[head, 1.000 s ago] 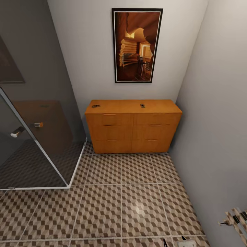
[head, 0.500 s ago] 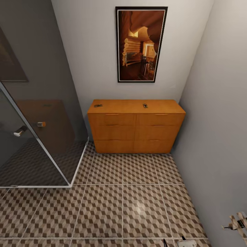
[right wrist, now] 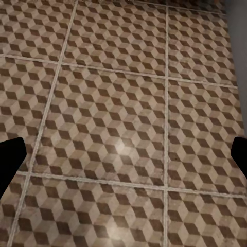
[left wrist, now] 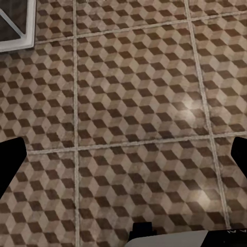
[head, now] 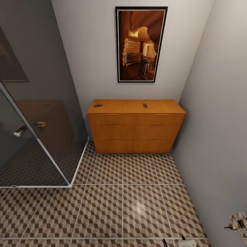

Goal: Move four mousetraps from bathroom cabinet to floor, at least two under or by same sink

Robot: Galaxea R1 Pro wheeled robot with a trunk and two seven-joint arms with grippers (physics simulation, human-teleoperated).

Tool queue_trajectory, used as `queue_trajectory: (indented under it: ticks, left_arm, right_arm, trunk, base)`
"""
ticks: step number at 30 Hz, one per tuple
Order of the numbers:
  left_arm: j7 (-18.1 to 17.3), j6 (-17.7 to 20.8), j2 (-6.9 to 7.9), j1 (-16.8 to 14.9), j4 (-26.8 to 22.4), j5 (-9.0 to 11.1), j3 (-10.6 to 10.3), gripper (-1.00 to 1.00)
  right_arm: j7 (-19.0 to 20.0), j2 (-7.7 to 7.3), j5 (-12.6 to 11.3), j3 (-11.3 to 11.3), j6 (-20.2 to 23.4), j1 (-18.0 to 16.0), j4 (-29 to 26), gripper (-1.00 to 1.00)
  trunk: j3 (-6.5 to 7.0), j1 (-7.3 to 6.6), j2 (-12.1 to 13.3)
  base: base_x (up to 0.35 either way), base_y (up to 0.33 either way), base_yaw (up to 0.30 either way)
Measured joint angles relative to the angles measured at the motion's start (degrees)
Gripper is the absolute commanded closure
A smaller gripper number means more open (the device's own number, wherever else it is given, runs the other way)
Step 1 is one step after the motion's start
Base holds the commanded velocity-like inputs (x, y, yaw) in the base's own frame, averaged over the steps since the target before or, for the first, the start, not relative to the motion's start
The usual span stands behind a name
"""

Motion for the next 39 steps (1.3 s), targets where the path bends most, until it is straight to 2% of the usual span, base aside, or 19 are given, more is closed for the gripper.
queue_trajectory:
  ticks: [5,11,14,15,16,17,21,22,25,26,29,31,33,39]
  left_arm:
    - [0.0,0.0,-0.04,0.0,0.0,0.0,0.0,-1.0]
    - [0.0,0.0,-0.06,0.0,0.0,0.0,0.0,-1.0]
    - [0.0,0.0,-0.04,0.0,0.0,0.0,0.0,-1.0]
    - [0.0,0.0,-0.03,0.0,0.0,0.0,0.0,-1.0]
    - [0.0,0.0,-0.04,0.0,0.0,0.0,0.0,-1.0]
    - [0.0,0.0,-0.02,0.0,0.0,0.0,0.0,-1.0]
    - [0.0,0.0,-0.04,0.0,0.0,0.0,0.0,-1.0]
    - [0.0,0.0,-0.02,0.0,0.0,0.0,0.0,-1.0]
    - [0.0,0.1,-0.01,0.0,0.0,0.0,0.0,-1.0]
    - [0.0,0.0,0.0,0.0,0.0,0.0,0.0,-1.0]
    - [0.0,0.1,0.0,0.0,0.0,0.0,0.0,-1.0]
    - [0.0,0.1,0.0,0.0,0.0,0.0,0.0,-1.0]
    - [0.0,0.1,0.0,0.0,0.0,0.0,0.0,-1.0]
    - [0.1,0.1,0.0,0.0,0.0,0.0,0.0,-1.0]
  right_arm:
    - [-0.3,0.0,0.1,-0.1,0.3,0.0,-0.5,-1.0]
    - [-4.8,-0.41,0.1,-0.1,4.2,-0.1,-4.8,-1.0]
    - [-7.0,-0.71,0.2,-0.1,11.8,-0.1,-11.0,-1.0]
    - [-7.6,-1.09,0.2,-0.1,16.8,-0.2,-15.2,-1.0]
    - [-7.9,-1.35,0.2,-0.1,19.6,-0.2,-17.7,-1.0]
    - [-8.3,-2.35,0.2,-0.1,27.7,-0.2,-24.7,-1.0]
    - [-8.6,-3.71,0.2,-0.1,38.3,-0.2,-35.9,-1.0]
    - [-8.7,-4.12,0.3,-0.1,43.0,-0.2,-40.7,-1.0]
    - [-8.8,-4.52,0.3,-0.2,49.3,-0.3,-47.7,-1.0]
    - [-9.0,-4.78,0.3,-0.2,53.3,-0.5,-51.6,-1.0]
    - [-9.7,-5.17,0.3,-0.3,59.0,-1.2,-56.5,-1.0]
    - [-10.5,-5.4,0.4,-0.4,63.7,-3.0,-60.0,-1.0]
    - [-11.4,-5.56,0.4,-0.5,69.5,-7.7,-62.7,-1.0]
    - [-11.8,-5.62,0.4,-0.5,76.2,-15.0,-63.6,-1.0]
  trunk:
    - [0.0,0.0,0.0]
    - [0.0,0.0,0.0]
    - [0.0,0.0,0.0]
    - [0.01,0.0,0.0]
    - [0.0,0.0,0.0]
    - [0.01,0.0,0.0]
    - [0.01,0.0,0.0]
    - [0.01,0.0,0.0]
    - [0.01,0.0,0.0]
    - [0.01,0.0,0.0]
    - [0.01,0.0,0.0]
    - [0.01,0.0,0.0]
    - [0.02,-0.01,0.0]
    - [0.01,-0.02,0.0]
  base:
    - [0.0,0.0,0.0]
    - [0.0,0.0,0.0]
    - [0.0,0.0,0.0]
    - [0.0,0.0,0.0]
    - [0.0,0.0,0.0]
    - [0.0,0.0,0.0]
    - [0.0,0.0,0.0]
    - [0.0,0.0,0.0]
    - [0.0,0.0,0.0]
    - [0.0,0.0,0.0]
    - [0.0,0.0,0.0]
    - [0.023,0.0,0.0]
    - [0.069,0.0,0.0]
    - [0.16,0.0,0.0]
